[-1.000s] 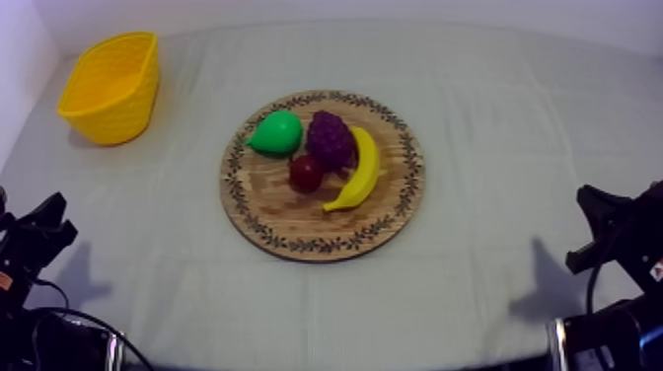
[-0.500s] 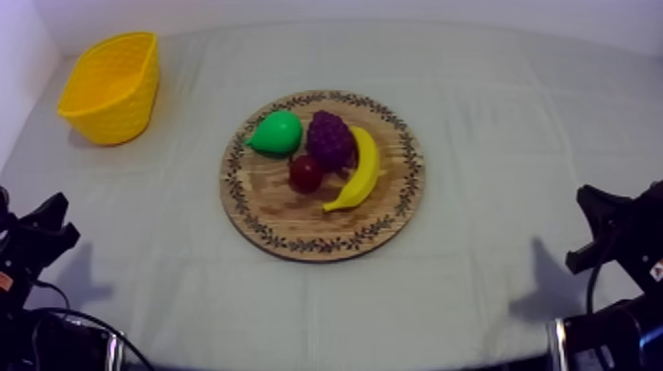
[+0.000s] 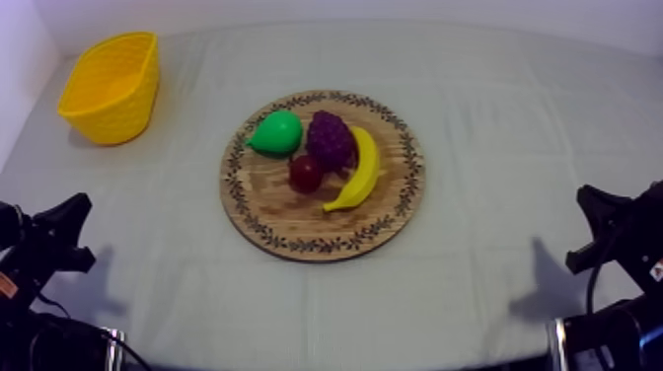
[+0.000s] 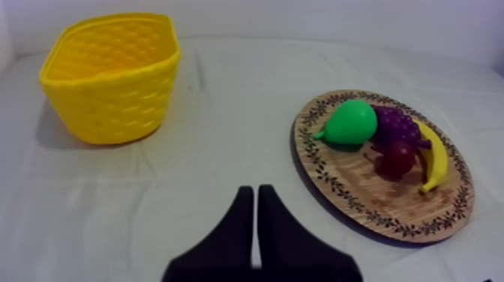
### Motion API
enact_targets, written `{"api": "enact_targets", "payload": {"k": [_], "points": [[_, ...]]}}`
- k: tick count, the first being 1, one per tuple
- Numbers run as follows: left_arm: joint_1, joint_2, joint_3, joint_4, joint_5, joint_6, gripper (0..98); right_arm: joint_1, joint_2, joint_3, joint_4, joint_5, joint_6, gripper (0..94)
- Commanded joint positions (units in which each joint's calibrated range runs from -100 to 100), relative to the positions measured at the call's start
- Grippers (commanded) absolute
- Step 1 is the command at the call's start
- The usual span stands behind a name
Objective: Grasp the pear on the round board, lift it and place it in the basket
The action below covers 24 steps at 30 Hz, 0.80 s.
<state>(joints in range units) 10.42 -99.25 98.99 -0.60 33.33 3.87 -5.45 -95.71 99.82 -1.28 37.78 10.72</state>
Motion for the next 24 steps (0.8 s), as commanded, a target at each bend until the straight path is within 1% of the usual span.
{"api": "enact_targets", "payload": {"k": [1,6,9,11,14,17,20,24], "points": [[2.0,1.9,-0.1,0.03,-1.4,-0.3,0.0,0.0,0.0,0.0,0.0,0.0,0.0,0.4],[5.9,11.7,-3.3,-0.50,-4.2,-1.4,0.0,0.0,0.0,0.0,0.0,0.0,0.0,0.4],[8.7,19.0,-7.9,-2.01,-3.7,-1.5,0.0,0.0,0.0,0.0,0.0,0.0,0.0,0.4],[10.7,24.3,-12.0,-3.27,-2.2,-1.4,0.0,0.0,0.0,0.0,0.0,0.0,0.0,0.4],[13.7,32.6,-19.9,-4.41,3.1,-2.3,0.0,0.0,0.0,0.0,0.0,0.0,0.0,0.4],[16.3,40.5,-28.1,-4.66,8.4,-4.3,0.0,0.0,0.0,0.0,0.0,0.0,0.0,0.4],[18.6,47.7,-36.3,-4.44,14.0,-6.5,0.0,0.0,0.0,0.0,0.0,0.0,0.0,0.4],[20.0,55.8,-45.9,-3.23,21.6,-10.1,0.0,0.0,0.0,0.0,0.0,0.0,0.0,0.4]]}}
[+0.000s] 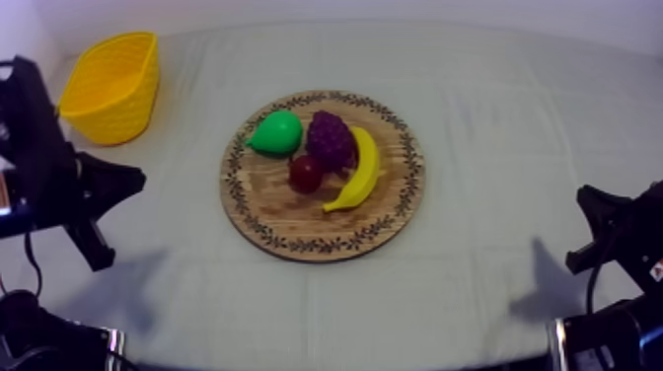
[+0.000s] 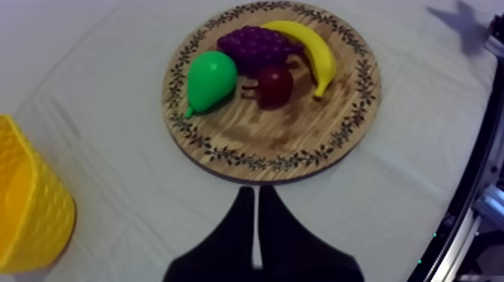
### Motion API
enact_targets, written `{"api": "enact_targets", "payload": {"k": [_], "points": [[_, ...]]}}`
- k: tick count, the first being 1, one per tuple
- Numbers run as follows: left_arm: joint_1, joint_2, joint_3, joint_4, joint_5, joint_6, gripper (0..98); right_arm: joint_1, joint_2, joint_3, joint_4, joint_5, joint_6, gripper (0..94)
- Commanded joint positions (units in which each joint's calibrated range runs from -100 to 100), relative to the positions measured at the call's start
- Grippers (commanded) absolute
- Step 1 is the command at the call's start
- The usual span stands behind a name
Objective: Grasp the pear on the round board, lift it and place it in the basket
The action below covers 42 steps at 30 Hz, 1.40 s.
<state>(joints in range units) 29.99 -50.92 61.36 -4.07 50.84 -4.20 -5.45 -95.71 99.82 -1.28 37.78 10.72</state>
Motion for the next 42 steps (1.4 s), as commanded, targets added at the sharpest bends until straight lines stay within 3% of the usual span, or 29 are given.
{"api": "enact_targets", "payload": {"k": [1,6,18,29,39,42], "points": [[0.6,9.4,-10.6,0.55,5.9,-2.9,0.0,0.0,0.0,0.0,0.0,0.0,0.0,0.4],[0.8,19.3,-21.5,1.71,13.5,-6.7,0.0,0.0,0.0,0.0,0.0,0.0,0.0,0.4],[-1.9,41.5,-41.1,2.94,24.7,-11.7,0.0,0.0,0.0,0.0,0.0,0.0,0.0,0.4],[-4.5,58.2,-56.3,3.25,30.8,-13.2,0.0,0.0,0.0,0.0,0.0,0.0,0.0,0.4],[-4.6,69.0,-67.5,2.22,33.7,-14.9,0.0,0.0,0.0,0.0,0.0,0.0,0.0,0.4],[-4.4,70.3,-69.3,1.92,34.0,-14.9,4.7,0.0,0.0,0.0,0.0,0.0,0.0,0.4]]}}
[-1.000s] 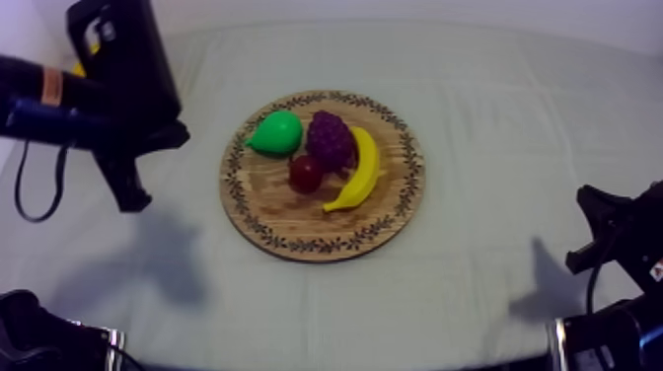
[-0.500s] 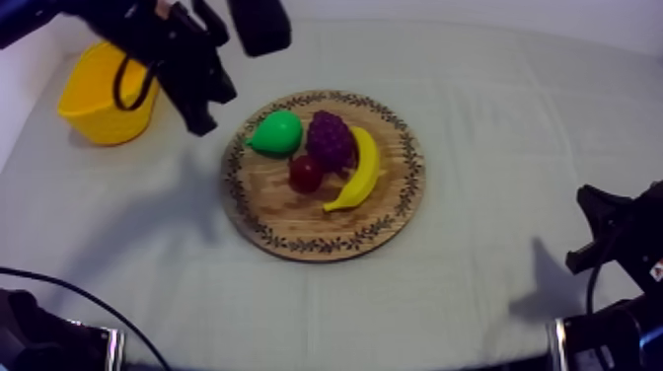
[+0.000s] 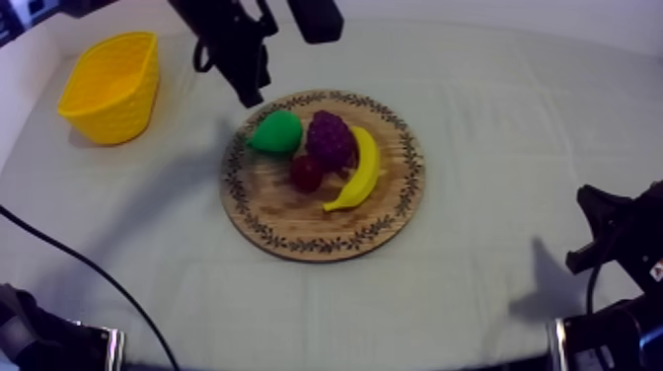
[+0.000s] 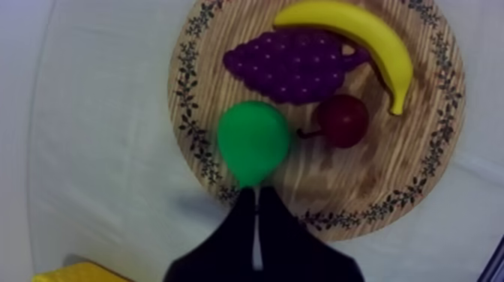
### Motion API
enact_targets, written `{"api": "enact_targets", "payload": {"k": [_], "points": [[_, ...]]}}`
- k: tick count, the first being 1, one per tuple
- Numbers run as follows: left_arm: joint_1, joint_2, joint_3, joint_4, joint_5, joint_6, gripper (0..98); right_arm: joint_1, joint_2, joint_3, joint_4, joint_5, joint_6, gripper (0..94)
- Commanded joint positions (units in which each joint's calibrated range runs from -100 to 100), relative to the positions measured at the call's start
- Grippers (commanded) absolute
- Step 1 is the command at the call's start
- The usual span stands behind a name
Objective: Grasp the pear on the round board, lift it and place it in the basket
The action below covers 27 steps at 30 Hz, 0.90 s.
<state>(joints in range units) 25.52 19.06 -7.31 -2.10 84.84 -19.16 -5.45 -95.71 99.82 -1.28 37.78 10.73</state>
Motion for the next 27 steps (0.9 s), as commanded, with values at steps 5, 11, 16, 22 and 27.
{"api": "enact_targets", "payload": {"k": [5,11,16,22,27], "points": [[-0.2,1.2,-1.4,0.10,0.1,0.1,27.6,0.0,0.0,0.0,0.0,0.0,0.0,0.4],[-0.5,1.1,0.0,-0.28,0.5,0.6,54.1,0.0,0.0,0.0,0.0,0.0,0.0,0.4],[-0.3,1.0,-0.1,-0.69,1.5,1.1,71.9,0.0,0.0,0.0,0.0,0.0,0.0,0.4],[0.2,1.1,0.1,-1.37,2.6,1.8,93.1,0.0,0.0,0.0,0.0,0.0,0.0,0.4],[0.2,1.8,0.3,-1.27,2.8,1.4,96.5,0.0,0.0,0.0,0.0,0.0,0.0,0.4]]}}
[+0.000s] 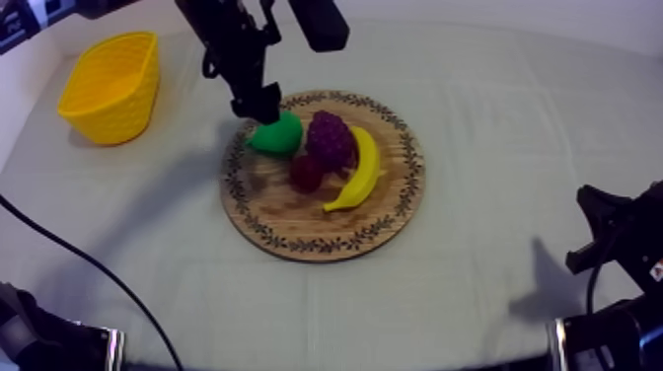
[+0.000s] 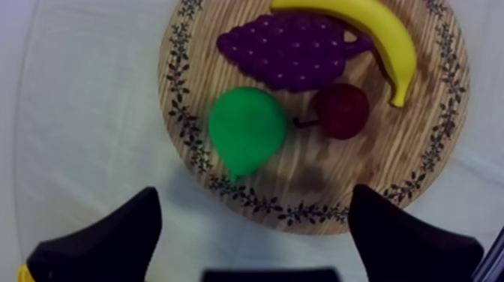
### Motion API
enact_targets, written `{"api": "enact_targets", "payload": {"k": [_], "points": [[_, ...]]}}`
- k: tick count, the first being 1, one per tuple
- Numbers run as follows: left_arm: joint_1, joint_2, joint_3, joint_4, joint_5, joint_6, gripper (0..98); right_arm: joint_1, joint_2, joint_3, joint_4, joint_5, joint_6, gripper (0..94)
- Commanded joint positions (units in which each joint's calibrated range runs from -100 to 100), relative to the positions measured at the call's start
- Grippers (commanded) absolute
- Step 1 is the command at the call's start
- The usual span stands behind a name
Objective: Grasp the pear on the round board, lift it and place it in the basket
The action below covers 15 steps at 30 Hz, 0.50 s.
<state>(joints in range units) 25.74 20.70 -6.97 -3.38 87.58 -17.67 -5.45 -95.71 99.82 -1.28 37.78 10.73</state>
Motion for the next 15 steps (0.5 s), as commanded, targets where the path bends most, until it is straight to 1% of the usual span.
{"api": "enact_targets", "payload": {"k": [1,9,15], "points": [[0.0,0.5,0.1,0.00,0.1,-0.2,96.7,0.0,0.0,0.0,0.0,0.0,0.0,0.4],[-0.9,5.7,-0.2,-0.07,0.0,-0.1,96.5,0.0,0.0,0.0,0.0,0.0,0.0,0.4],[-1.4,11.0,-3.2,-0.42,-0.3,-0.1,96.0,0.0,0.0,0.0,0.0,0.0,0.0,0.4]]}}
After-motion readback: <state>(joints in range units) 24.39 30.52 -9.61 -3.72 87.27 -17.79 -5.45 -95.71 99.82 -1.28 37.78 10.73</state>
